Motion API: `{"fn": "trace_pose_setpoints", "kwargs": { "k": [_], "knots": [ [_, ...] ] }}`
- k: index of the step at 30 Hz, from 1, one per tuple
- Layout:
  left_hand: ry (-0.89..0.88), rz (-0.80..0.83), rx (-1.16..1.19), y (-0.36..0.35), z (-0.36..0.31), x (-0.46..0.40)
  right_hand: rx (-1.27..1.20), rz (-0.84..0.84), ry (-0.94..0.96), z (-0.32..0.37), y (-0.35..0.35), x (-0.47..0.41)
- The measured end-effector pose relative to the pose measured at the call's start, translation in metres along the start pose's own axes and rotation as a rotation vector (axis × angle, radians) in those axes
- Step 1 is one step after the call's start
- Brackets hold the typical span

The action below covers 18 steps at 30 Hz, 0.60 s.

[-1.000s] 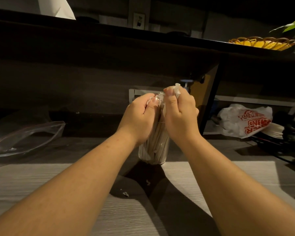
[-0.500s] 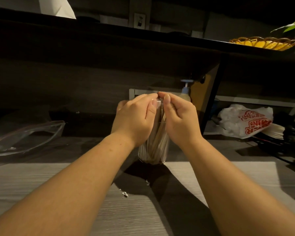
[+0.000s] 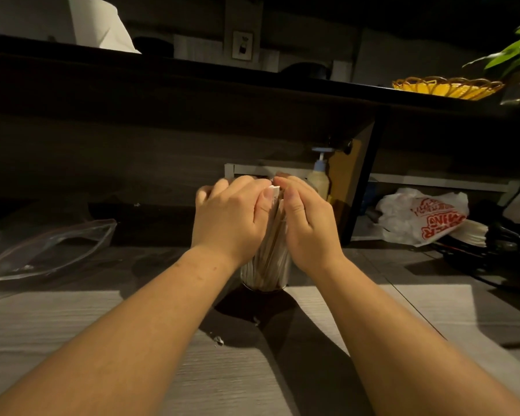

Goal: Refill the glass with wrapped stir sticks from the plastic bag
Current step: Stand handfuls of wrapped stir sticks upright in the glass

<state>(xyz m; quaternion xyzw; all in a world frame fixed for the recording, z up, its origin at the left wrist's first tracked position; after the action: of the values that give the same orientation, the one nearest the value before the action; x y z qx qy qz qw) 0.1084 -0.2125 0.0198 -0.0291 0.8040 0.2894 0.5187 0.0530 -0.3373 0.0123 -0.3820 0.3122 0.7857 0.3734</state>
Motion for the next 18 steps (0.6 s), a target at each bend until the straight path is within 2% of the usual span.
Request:
{"fn": "trace_pose_setpoints", "kwargs": {
  "k": [2, 7, 9, 12, 15, 18],
  "knots": [
    [0.017, 0.023, -0.004, 0.001, 0.000, 0.001, -0.028, 0.011, -0.056, 0.002, -0.001, 0.001],
    [0.154, 0.278, 0.042, 0.004, 0.004, -0.003, -0.166, 0.134, -0.256, 0.013, 0.001, 0.001],
    [0.198, 0.314, 0.049, 0.014, 0.009, -0.002, -0.182, 0.148, -0.307, 0.016, 0.004, 0.003],
    [0.155, 0.232, 0.061, 0.042, 0.013, 0.007, -0.044, 0.141, -0.280, 0.029, 0.011, 0.006],
    [0.153, 0.208, 0.055, 0.066, 0.018, 0.020, 0.200, 0.152, -0.195, 0.049, 0.011, -0.008],
    [0.207, 0.220, 0.006, 0.083, 0.033, 0.030, 0.443, 0.300, -0.142, 0.064, -0.010, -0.031]
  ]
}}
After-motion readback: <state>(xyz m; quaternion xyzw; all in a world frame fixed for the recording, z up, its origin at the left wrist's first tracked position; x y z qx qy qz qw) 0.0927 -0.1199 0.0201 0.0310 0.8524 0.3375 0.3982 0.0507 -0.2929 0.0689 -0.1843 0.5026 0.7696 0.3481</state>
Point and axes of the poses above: each hand's wrist, its own x-axis away from the middle knuckle, its own y-axis out of the back of the hand, z = x × y, the point moved 3 cm from there along -x, towards the middle knuckle, and after that the axes turned 10 degrees about -z, right-handed, at the moved point
